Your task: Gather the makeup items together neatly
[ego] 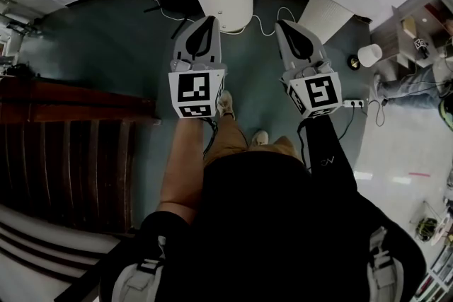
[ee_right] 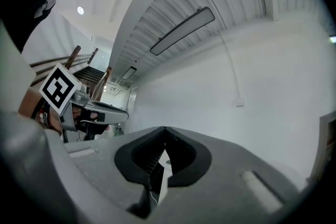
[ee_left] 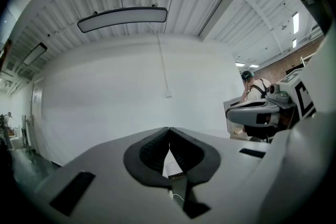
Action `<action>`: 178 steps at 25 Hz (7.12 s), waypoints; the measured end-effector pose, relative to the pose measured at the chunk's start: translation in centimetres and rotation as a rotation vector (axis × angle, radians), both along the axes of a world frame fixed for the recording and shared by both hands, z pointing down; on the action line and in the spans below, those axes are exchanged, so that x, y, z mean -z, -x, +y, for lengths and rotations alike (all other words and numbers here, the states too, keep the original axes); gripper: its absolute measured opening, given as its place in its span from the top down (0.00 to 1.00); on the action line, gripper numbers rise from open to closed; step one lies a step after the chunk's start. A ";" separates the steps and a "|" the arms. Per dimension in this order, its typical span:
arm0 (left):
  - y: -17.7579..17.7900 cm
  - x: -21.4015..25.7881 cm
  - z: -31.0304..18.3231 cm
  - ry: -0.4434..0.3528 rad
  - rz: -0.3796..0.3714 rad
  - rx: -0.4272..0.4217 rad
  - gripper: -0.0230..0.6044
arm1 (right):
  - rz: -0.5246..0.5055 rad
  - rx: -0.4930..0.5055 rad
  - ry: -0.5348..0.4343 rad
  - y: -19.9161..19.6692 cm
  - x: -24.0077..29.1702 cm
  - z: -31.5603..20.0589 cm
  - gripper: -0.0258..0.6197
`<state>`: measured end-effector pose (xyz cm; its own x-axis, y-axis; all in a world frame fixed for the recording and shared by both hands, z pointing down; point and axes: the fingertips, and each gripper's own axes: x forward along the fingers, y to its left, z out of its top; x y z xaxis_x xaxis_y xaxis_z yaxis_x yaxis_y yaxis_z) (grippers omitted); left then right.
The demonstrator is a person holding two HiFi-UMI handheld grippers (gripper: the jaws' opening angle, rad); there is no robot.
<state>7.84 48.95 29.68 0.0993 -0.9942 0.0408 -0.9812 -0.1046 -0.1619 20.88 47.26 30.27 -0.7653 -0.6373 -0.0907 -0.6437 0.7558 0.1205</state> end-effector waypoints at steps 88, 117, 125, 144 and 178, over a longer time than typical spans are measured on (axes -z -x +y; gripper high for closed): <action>42.6 -5.4 -61.5 0.142 0.063 -0.081 0.95 | 0.603 0.299 0.562 50.7 -29.5 -63.4 0.85; 42.3 -2.8 -61.7 0.062 -0.050 -0.216 0.95 | 0.143 -0.201 0.272 47.7 -5.5 -63.7 0.94; 37.2 -3.3 -63.0 0.071 -0.021 -0.322 0.95 | 0.117 -0.354 0.295 40.1 -5.8 -63.6 0.94; 20.8 -1.6 -66.7 0.102 0.093 -0.492 0.95 | 0.050 -0.581 0.354 22.4 -7.0 -65.0 0.93; 26.2 -4.4 -67.4 0.121 0.044 -0.319 0.95 | 0.266 -0.563 0.678 23.5 -25.9 -69.1 0.90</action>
<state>-18.39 -18.44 34.13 0.4090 -0.9009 0.1451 -0.9016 -0.4235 -0.0879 -2.64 -21.80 56.14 -0.2677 -0.7744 0.5732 -0.9527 0.3017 -0.0372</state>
